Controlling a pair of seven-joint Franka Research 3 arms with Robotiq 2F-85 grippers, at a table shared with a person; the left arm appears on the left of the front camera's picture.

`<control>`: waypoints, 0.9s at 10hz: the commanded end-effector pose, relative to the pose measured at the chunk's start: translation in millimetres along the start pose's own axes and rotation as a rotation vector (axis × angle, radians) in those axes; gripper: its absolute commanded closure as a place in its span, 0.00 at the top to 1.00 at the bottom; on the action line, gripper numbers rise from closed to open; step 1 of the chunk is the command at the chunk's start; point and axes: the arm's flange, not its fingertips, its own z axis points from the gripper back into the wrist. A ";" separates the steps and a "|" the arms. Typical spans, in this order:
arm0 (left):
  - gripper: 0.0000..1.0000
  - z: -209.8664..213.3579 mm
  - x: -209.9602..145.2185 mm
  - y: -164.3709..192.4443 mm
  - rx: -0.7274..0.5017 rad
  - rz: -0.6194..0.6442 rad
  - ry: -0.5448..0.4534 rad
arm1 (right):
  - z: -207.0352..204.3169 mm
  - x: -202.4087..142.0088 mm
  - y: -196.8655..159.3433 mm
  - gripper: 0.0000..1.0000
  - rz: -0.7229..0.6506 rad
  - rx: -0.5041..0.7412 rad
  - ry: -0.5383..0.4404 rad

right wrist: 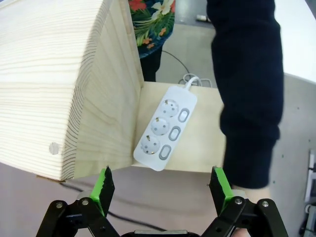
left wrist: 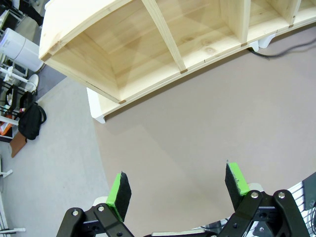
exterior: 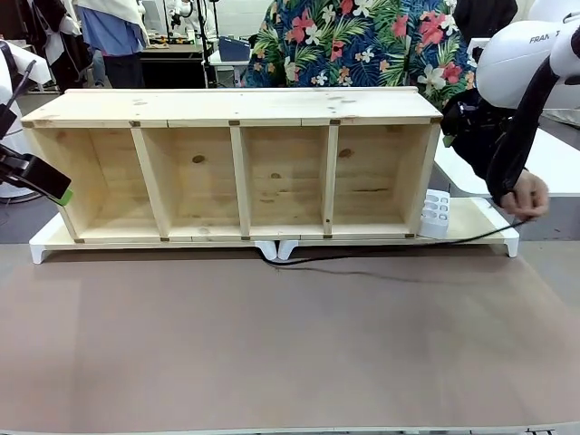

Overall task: Perform cable management.
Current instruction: Release the Power Cable when the human grasps it.

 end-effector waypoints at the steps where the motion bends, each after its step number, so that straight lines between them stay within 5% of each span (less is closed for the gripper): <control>1: 1.00 -0.6 0.8 0.7 0.002 -0.005 -0.002 | -0.7 -0.4 0.2 1.00 -0.007 0.000 0.004; 9: 1.00 -0.6 0.8 0.7 0.002 -0.005 -0.002 | -0.7 -0.4 0.2 1.00 -0.007 0.000 0.004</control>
